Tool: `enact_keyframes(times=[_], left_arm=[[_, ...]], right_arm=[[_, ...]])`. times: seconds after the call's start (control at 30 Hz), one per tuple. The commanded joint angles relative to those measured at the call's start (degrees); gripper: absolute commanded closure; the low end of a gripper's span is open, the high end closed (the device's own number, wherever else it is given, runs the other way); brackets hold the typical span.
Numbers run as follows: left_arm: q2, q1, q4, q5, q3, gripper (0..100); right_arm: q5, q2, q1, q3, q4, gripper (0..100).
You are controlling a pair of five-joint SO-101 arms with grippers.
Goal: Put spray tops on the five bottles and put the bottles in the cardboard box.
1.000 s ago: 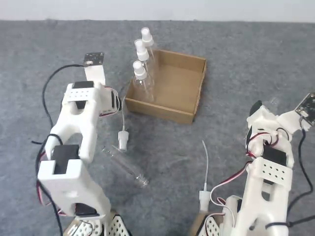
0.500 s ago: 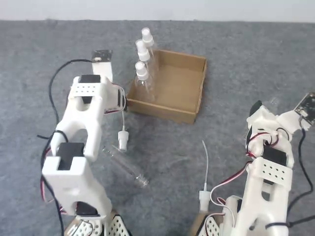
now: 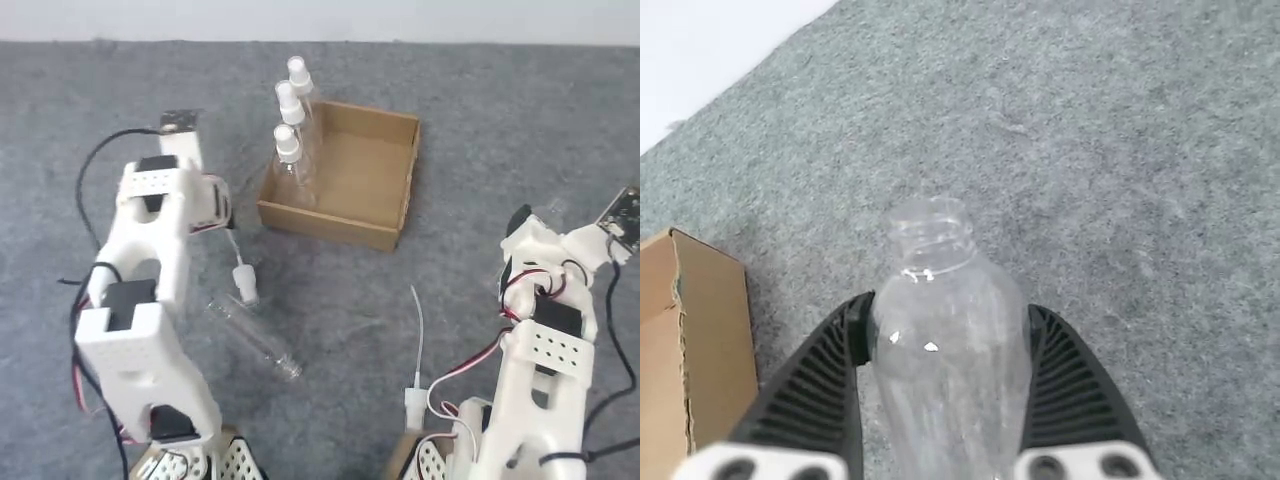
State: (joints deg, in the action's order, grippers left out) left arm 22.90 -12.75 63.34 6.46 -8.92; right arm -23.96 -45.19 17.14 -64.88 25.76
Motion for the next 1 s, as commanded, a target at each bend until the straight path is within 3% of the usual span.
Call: enact_keyframes(times=[0.0, 0.4, 0.73, 0.97], left_arm=[[-0.53, -4.75, 0.44, -0.7, 3.12, 80], [-1.14, -12.92, 11.78, -13.01, 3.3, 80], [-1.14, -12.57, 27.43, -14.51, 17.45, 80], [-1.14, -10.46, 37.1, -20.92, 25.71, 80]], right_arm=[[1.32, -1.98, -0.92, 0.88, -1.45, 99.2], [1.41, -1.89, -1.63, 0.79, -1.45, 99.2], [1.41, -1.89, -1.63, 0.44, -1.54, 99.2], [1.41, -1.89, -1.63, 0.44, -1.54, 99.2]])
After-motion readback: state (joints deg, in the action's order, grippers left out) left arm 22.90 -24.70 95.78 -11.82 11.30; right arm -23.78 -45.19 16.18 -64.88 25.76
